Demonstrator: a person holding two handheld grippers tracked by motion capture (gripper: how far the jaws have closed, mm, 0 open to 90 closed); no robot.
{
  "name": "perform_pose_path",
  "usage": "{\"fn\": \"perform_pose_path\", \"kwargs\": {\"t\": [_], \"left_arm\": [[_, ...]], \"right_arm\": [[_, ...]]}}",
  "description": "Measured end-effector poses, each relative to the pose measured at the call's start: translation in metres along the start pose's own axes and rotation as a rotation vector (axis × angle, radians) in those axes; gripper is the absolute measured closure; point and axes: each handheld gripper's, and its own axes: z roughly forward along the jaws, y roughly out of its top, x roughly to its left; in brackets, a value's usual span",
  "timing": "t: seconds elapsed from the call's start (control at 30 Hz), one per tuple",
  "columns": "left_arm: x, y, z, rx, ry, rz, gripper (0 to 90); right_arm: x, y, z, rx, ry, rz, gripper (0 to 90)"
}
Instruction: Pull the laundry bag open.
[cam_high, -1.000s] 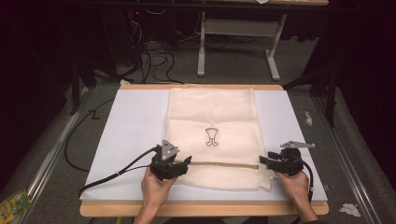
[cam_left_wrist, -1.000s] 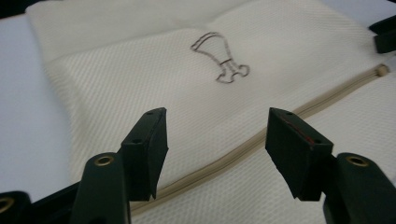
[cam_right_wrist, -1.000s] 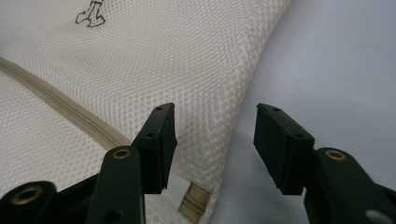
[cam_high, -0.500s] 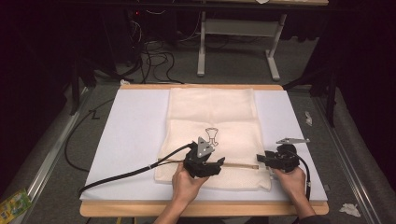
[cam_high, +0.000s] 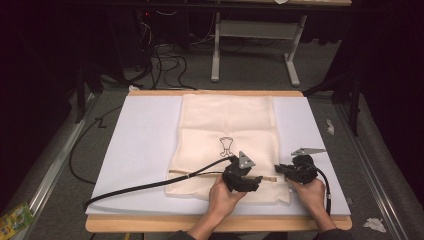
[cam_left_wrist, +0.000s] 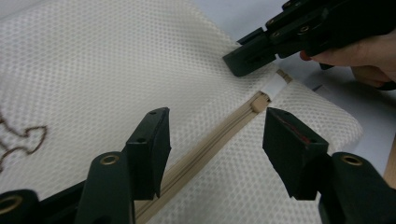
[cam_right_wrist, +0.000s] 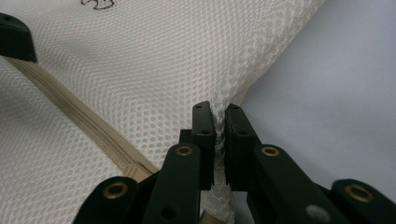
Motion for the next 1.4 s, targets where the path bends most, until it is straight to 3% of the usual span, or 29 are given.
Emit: {"fn": "perform_pose_path", "kwargs": {"t": [0.07, 0.13, 0.33, 0.37, 0.53, 0.6, 0.73, 0.77, 0.9, 1.4], "left_arm": [[-0.006, 0.001, 0.005, -0.021, -0.014, 0.027, 45.0], [-0.008, 0.000, 0.009, -0.016, -0.023, 0.028, 47.6], [-0.007, -0.001, 0.018, -0.010, -0.049, -0.007, 50.5], [-0.007, -0.001, 0.019, -0.009, -0.058, -0.013, 51.2], [-0.006, 0.003, 0.016, -0.020, -0.049, -0.008, 52.1], [-0.006, 0.005, 0.015, -0.024, -0.056, -0.014, 52.5], [-0.015, 0.008, 0.021, -0.007, -0.064, 0.018, 53.2], [-0.016, 0.008, 0.021, -0.016, -0.081, 0.014, 53.5], [-0.015, 0.009, 0.025, 0.010, -0.076, 0.012, 54.6], [-0.021, 0.007, 0.036, 0.024, -0.103, -0.015, 54.2]], "right_arm": [[0.001, 0.000, -0.001, -0.008, 0.008, -0.007, 86.4], [0.002, 0.000, -0.004, -0.035, 0.013, -0.016, 86.5], [0.002, 0.001, -0.008, -0.057, 0.027, -0.015, 86.9], [0.003, 0.002, -0.011, -0.082, 0.024, -0.013, 87.4], [0.007, 0.005, -0.016, -0.123, 0.016, -0.030, 87.7], [0.007, 0.006, -0.015, -0.121, 0.021, -0.026, 87.7], [0.007, 0.006, -0.017, -0.121, 0.025, -0.021, 87.7], [0.007, 0.006, -0.017, -0.117, 0.023, -0.018, 87.7], [0.008, 0.007, -0.019, -0.126, 0.024, -0.020, 87.7], [0.008, 0.009, -0.024, -0.166, 0.054, -0.023, 87.9]]}}
